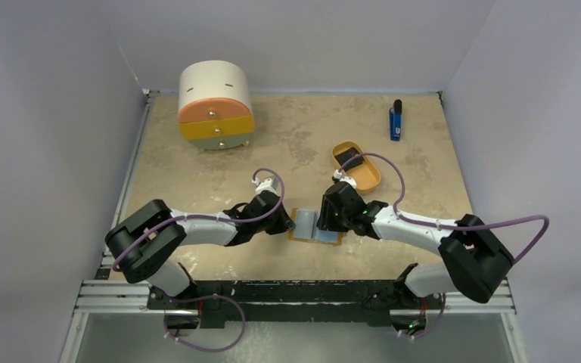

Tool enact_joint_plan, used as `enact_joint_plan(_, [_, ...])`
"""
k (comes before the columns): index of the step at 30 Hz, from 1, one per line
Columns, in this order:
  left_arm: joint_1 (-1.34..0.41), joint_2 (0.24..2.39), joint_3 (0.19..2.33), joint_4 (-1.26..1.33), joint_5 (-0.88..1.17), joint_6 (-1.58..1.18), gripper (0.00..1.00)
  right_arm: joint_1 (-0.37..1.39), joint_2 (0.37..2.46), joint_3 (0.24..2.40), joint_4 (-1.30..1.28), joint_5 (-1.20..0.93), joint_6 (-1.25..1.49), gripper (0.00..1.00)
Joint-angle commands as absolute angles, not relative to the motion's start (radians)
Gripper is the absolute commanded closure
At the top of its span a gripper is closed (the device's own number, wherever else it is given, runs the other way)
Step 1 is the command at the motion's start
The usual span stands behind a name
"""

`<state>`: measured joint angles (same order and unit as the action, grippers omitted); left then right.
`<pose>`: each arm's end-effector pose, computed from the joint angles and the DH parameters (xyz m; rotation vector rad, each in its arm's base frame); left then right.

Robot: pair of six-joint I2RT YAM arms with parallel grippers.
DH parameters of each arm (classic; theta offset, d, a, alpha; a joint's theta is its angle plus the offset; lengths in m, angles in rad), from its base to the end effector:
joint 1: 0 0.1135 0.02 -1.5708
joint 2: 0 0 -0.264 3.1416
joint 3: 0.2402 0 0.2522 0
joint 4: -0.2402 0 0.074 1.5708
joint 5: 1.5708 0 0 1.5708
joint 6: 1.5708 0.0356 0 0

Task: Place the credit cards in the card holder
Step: Open the card holder at the center of the board.

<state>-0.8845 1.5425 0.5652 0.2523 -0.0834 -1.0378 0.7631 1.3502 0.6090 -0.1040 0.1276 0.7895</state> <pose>0.1805 -0.2157 0.1353 -0.2345 2.4497 -0.8491 0.1881 0.1736 0.1682 0.0930 2.4825 0.5473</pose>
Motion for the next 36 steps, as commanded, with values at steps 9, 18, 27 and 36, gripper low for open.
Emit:
enact_joint_plan(9, [-0.883, 1.325, 0.639, 0.069, -0.093, -1.033, 0.79, 0.762, 1.451, 0.652, -0.058, 0.110, 0.719, 0.57])
enact_joint_plan(18, [-0.882, 1.317, 0.650, 0.149, -0.043, -1.055, 0.76, 0.763, 1.489, 0.681, -0.017, 0.127, 0.718, 0.58])
enact_joint_plan(27, [-0.883, 1.384, 0.634, 0.238, -0.023, -1.066, 0.77, 0.763, 1.292, 0.672, -0.136, 0.118, 0.761, 0.49])
enact_joint_plan(36, [-0.882, 1.415, 0.666, 0.248, -0.006, -1.052, 0.76, 0.759, 1.154, 0.715, -0.228, 0.172, 0.779, 0.48])
